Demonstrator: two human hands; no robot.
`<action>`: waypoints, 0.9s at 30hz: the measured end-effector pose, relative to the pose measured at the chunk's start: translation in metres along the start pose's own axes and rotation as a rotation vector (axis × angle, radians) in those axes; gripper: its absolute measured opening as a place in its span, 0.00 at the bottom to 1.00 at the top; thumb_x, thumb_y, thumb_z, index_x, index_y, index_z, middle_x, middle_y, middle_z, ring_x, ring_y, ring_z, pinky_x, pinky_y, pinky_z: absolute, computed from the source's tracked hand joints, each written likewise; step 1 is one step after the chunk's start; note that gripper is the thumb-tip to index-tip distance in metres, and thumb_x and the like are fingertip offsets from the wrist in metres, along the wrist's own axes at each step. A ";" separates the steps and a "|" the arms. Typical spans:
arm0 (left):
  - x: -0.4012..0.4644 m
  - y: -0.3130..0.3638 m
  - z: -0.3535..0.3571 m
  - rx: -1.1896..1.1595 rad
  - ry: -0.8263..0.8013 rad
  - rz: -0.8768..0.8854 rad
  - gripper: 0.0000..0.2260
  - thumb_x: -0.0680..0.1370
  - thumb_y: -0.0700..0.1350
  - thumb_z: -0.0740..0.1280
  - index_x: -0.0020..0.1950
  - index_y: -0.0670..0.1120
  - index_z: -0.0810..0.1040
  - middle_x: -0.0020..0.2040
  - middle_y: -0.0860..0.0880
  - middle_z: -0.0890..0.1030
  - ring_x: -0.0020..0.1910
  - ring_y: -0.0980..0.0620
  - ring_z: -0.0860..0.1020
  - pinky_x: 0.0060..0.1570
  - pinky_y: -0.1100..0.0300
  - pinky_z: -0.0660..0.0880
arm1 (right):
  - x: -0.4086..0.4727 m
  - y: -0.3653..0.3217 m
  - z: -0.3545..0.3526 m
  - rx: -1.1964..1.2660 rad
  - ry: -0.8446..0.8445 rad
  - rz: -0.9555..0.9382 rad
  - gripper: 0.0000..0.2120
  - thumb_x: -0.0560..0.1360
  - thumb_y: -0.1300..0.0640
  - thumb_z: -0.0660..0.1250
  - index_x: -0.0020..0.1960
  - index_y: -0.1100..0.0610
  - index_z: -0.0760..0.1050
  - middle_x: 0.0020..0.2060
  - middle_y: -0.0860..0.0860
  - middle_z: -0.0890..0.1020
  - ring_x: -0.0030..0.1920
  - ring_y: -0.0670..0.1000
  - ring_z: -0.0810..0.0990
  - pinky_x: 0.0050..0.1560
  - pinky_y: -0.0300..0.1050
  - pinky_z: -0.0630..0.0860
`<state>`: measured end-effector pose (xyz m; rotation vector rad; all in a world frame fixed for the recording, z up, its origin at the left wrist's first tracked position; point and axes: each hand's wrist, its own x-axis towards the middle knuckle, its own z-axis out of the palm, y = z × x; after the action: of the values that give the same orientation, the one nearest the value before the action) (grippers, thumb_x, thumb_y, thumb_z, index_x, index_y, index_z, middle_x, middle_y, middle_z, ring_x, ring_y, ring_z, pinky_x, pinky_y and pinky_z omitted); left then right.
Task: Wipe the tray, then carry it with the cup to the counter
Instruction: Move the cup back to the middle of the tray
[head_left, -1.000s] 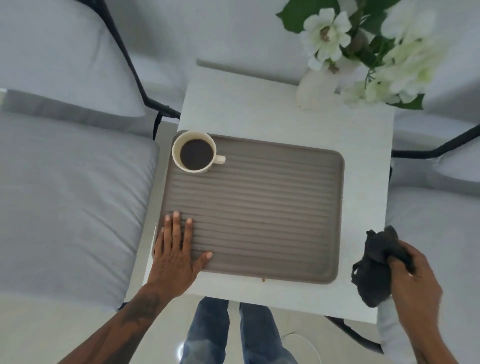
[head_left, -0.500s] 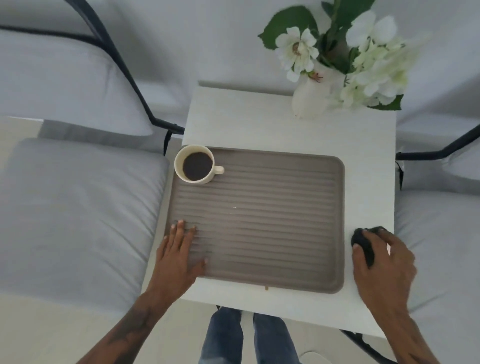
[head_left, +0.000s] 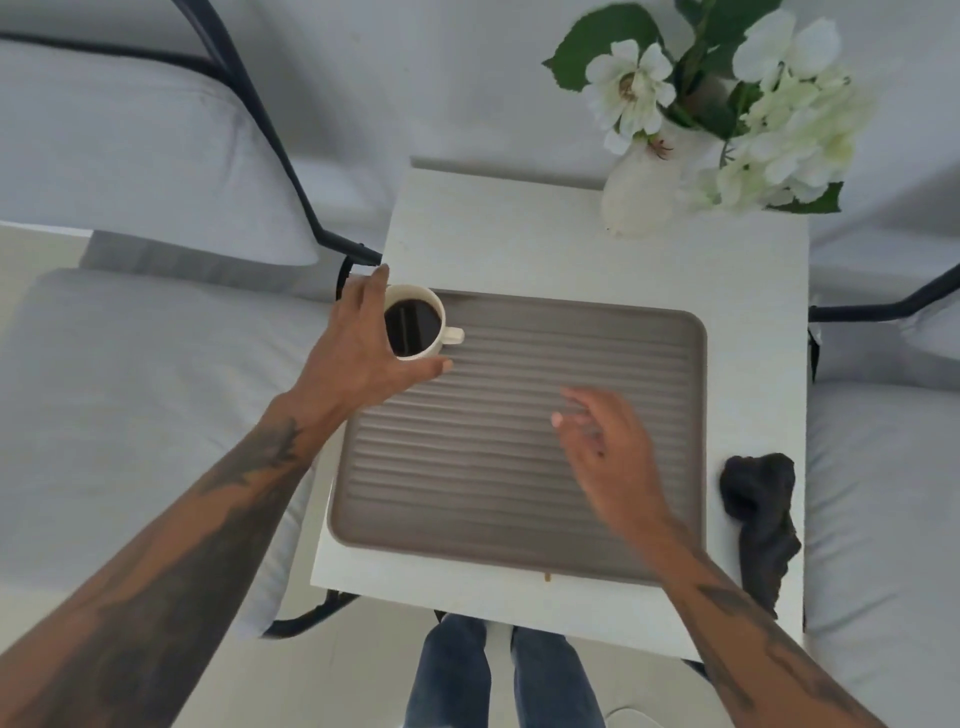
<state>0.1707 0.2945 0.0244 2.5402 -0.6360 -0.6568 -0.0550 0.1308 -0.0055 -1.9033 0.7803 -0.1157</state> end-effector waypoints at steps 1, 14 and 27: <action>0.001 -0.002 0.001 -0.003 -0.004 0.001 0.53 0.63 0.61 0.79 0.78 0.49 0.53 0.75 0.47 0.61 0.74 0.48 0.62 0.67 0.49 0.69 | 0.011 -0.011 0.011 0.061 -0.006 -0.004 0.14 0.77 0.56 0.68 0.63 0.53 0.77 0.59 0.50 0.76 0.55 0.45 0.79 0.47 0.26 0.74; 0.010 -0.057 -0.006 -0.321 -0.123 0.104 0.35 0.69 0.52 0.77 0.70 0.69 0.65 0.69 0.54 0.72 0.63 0.58 0.74 0.51 0.71 0.75 | 0.107 -0.060 0.081 -0.085 -0.298 -0.151 0.27 0.75 0.51 0.69 0.73 0.49 0.67 0.71 0.48 0.71 0.70 0.46 0.68 0.68 0.50 0.71; 0.010 -0.054 -0.005 -0.546 -0.177 0.076 0.35 0.69 0.36 0.77 0.69 0.60 0.69 0.56 0.69 0.78 0.57 0.68 0.78 0.56 0.73 0.73 | 0.097 -0.056 0.094 0.147 -0.249 -0.060 0.29 0.75 0.61 0.70 0.74 0.54 0.67 0.70 0.48 0.72 0.66 0.37 0.68 0.54 0.18 0.65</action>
<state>0.1985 0.3335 -0.0031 1.9611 -0.5199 -0.8945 0.0859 0.1644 -0.0270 -1.7606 0.5324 0.0267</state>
